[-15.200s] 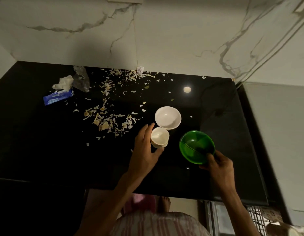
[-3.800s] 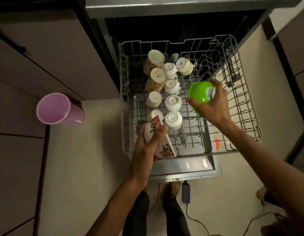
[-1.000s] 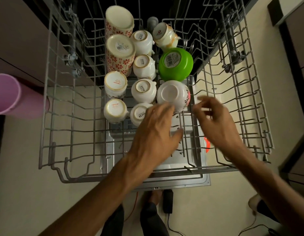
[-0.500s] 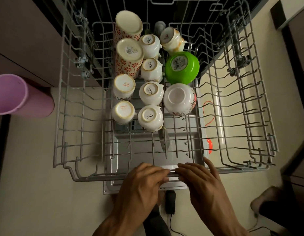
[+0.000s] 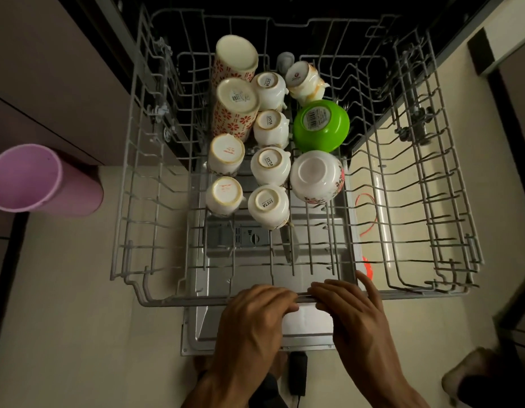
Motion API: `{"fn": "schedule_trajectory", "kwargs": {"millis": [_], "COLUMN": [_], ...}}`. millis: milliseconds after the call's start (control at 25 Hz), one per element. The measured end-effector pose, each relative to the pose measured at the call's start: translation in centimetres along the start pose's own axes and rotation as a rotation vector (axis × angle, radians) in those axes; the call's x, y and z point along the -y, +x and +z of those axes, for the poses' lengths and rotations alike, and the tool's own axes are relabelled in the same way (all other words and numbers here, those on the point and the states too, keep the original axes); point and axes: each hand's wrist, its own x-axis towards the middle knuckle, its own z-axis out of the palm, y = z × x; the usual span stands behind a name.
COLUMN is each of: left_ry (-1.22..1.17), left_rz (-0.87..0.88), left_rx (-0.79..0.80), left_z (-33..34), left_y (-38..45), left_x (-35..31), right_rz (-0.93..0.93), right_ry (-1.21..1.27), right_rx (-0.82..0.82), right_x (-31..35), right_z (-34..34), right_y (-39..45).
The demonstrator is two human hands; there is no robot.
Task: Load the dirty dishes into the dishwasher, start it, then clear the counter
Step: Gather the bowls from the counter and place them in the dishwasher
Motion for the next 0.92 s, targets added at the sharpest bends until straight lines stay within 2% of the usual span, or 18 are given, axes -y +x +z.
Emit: {"fn": "schedule_trajectory", "kwargs": {"millis": [280,520,800,920], "left_ry": [0.016,0.033,-0.020,0.004], "left_rz": [-0.022,0.053,0.059,0.010], "left_rx": [-0.129,-0.102,-0.094,-0.057], "left_z": [-1.5,-2.6,-4.8,-5.4], "left_y": [6.7,13.2,19.8,22.1], "left_x": [1.5,4.1,5.5,6.5], "right_rz": [-0.053,-0.090,-0.148,-0.181], "right_ry": [-0.047,-0.101,-0.126,-0.142], "right_rx": [-0.094,-0.085,-0.088,-0.091], "right_x": [-1.3,-2.8,-4.6,-5.2], "right_z": [-0.5,-1.2,-1.9,-2.2], "right_y": [7.4,13.7,20.7,23.2]}}
